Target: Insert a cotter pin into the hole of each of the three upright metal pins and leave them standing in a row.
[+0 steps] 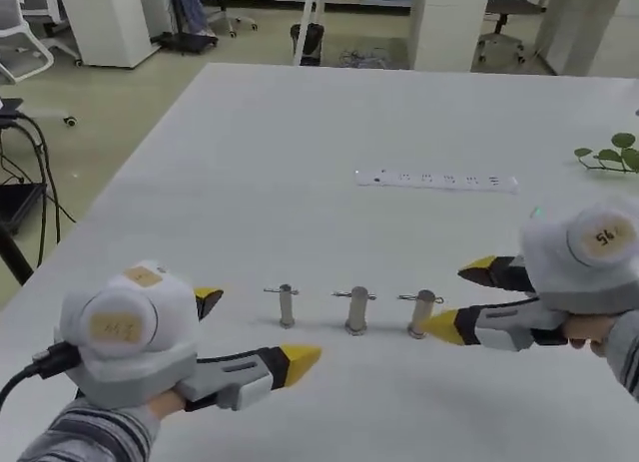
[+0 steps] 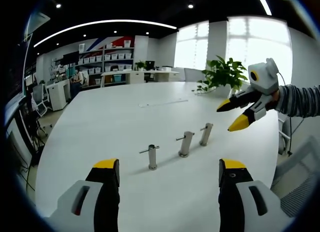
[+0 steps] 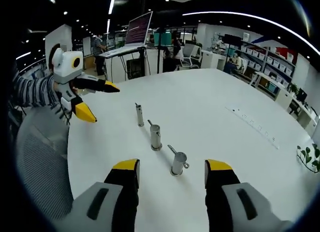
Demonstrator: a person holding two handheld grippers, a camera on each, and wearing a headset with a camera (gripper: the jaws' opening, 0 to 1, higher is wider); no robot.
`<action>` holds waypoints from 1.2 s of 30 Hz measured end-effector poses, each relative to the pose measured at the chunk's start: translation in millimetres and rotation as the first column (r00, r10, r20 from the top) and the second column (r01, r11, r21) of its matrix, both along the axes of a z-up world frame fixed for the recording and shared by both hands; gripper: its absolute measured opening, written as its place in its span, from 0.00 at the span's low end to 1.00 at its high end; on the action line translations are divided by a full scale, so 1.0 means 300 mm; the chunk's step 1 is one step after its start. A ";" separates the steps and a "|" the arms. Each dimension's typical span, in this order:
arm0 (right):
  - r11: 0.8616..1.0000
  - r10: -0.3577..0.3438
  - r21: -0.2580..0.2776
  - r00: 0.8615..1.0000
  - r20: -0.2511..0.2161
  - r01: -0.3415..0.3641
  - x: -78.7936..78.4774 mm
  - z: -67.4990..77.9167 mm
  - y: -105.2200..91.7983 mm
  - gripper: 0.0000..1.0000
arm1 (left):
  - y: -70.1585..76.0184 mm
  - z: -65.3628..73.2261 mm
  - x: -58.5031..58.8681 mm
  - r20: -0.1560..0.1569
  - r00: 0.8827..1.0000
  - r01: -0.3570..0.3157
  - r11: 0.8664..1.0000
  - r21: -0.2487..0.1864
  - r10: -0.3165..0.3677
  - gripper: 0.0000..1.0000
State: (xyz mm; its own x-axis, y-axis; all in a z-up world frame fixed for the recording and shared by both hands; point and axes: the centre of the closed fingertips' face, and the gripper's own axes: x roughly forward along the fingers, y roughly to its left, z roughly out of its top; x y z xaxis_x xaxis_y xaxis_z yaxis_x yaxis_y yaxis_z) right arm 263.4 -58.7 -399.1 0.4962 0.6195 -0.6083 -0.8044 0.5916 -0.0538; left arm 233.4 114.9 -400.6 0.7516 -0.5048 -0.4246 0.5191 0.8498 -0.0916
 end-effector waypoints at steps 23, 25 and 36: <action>0.954 -0.219 0.187 0.970 -0.104 0.236 -0.131 -0.039 -0.017 0.71 | -0.006 -0.004 -0.057 -0.015 1.000 -0.008 1.000 0.014 0.008 0.98; 0.952 -0.219 0.195 0.969 -0.111 0.237 -0.137 -0.038 -0.013 0.72 | -0.003 0.003 -0.057 -0.007 1.000 -0.014 1.000 0.010 0.014 0.98; 0.955 -0.212 0.190 0.972 -0.102 0.228 -0.160 -0.049 -0.006 0.82 | 0.002 -0.001 -0.068 -0.015 1.000 -0.012 1.000 0.023 0.012 0.99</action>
State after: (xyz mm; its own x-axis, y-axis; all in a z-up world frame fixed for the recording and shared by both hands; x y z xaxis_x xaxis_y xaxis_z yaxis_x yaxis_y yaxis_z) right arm 215.3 -60.5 -413.9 0.5891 0.6128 -0.5267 -0.6498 0.7467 0.1420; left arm 213.1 115.4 -400.9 0.7509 -0.4860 -0.4472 0.5078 0.8578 -0.0796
